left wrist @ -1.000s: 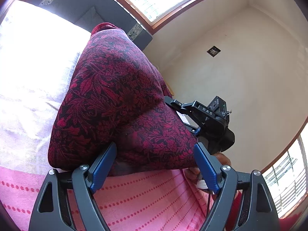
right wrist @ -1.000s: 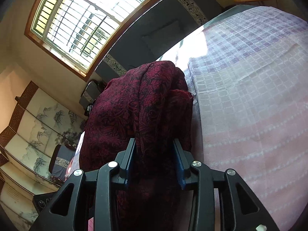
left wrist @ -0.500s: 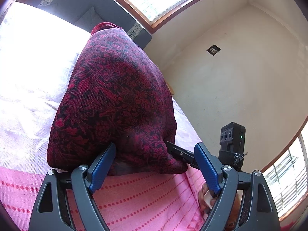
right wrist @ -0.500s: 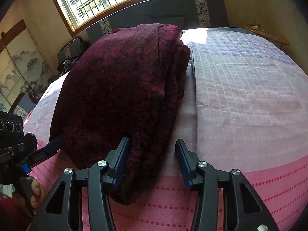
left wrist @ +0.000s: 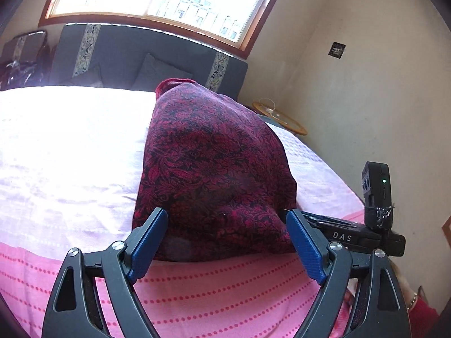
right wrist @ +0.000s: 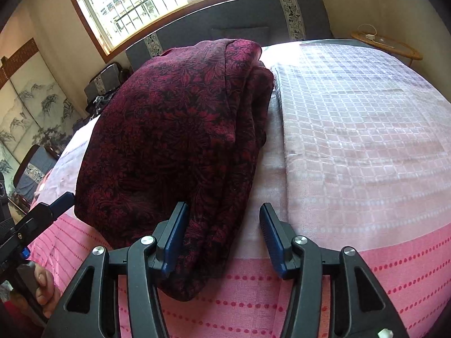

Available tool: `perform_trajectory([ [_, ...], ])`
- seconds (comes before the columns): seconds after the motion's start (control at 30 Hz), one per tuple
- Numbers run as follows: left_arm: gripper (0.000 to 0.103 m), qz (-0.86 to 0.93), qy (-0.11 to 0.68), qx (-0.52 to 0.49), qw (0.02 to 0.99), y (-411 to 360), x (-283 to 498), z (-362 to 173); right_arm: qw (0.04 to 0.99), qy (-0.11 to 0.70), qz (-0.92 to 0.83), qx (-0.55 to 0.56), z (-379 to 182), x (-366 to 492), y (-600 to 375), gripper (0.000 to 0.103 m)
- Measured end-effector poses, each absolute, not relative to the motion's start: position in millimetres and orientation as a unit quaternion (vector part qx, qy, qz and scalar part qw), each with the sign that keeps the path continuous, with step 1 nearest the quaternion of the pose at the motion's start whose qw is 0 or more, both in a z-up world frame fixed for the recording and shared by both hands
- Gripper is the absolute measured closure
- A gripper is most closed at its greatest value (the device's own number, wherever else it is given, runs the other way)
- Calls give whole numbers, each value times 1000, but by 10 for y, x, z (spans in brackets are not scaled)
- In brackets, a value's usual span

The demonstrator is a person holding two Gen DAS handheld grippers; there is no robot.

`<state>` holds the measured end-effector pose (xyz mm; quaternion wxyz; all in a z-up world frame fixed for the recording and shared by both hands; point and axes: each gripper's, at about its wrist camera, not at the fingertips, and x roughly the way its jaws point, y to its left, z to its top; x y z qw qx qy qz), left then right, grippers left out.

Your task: Fold small clothes

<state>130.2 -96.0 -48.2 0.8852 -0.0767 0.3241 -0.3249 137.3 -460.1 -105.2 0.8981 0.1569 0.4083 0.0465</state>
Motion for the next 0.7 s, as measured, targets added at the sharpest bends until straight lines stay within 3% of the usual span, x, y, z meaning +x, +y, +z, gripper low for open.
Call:
perform_trajectory([
  [0.17,10,-284,292,-7,913,-968,1233,-345,899,407,41,157,-1031,1379,-4569,49],
  [0.7,8,-247,288,32,925,-1024,1546,-433,900,407,42,152,-1027,1401,-4536,40],
])
